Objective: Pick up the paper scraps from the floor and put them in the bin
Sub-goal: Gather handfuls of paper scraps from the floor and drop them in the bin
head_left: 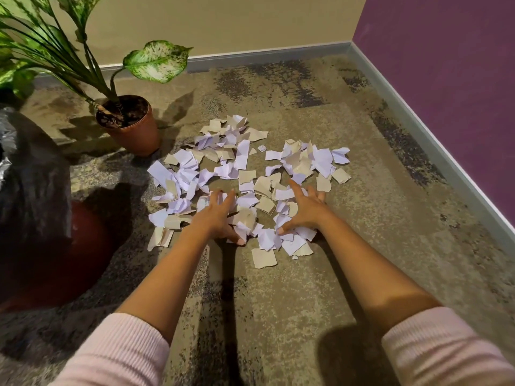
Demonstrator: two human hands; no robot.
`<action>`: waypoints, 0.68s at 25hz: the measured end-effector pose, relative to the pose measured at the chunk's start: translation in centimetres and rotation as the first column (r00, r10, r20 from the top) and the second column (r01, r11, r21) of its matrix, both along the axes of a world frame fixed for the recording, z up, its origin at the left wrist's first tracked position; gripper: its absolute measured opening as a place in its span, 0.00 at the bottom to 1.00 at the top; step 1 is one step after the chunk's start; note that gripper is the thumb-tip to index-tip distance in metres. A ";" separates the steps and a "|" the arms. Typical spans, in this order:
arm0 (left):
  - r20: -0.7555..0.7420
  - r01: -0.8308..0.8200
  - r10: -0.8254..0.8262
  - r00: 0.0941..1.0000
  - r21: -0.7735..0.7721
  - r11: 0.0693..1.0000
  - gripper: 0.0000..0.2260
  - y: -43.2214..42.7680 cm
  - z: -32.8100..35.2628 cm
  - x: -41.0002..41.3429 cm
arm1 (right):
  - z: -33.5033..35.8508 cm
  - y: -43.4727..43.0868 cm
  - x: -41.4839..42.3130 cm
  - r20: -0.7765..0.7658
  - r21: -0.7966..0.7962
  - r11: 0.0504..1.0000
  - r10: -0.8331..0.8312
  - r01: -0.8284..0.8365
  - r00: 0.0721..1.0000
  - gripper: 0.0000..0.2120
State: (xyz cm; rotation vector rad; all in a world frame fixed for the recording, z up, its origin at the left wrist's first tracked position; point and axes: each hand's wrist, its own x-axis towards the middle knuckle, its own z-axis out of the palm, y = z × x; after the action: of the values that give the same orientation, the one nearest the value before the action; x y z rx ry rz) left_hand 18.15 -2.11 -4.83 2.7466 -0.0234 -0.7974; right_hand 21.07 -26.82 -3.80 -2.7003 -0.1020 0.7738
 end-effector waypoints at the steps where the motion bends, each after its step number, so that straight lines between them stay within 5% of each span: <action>1: -0.017 0.029 -0.030 0.999 -0.011 1.000 0.60 -0.2 -0.2 0.3 | -0.3 0.5 0.0 -0.009 -0.004 1.000 0.028 -0.028 1.000 0.64; 6: 0.095 0.104 -0.098 0.991 -0.057 0.993 0.51 -1.3 -0.7 0.3 | -1.5 3.0 -1.2 0.057 0.017 0.996 0.092 -0.093 0.994 0.56; 13: 0.189 0.072 -0.057 0.980 -0.073 0.995 0.22 -2.2 1.1 -2.1 | -0.8 3.9 -4.7 0.225 0.113 0.991 0.044 -0.071 0.973 0.21; 17: 0.229 0.012 0.027 0.973 -0.165 0.986 0.15 -1.4 3.2 -3.8 | 1.2 4.9 -6.0 0.241 0.180 0.984 -0.029 -0.015 0.970 0.15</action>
State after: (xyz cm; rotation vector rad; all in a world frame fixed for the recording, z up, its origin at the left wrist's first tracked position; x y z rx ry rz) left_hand 14.37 -3.50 -1.63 2.6624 -0.1207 -0.4480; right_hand 15.07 -21.92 -2.60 -2.6062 -0.2092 0.4059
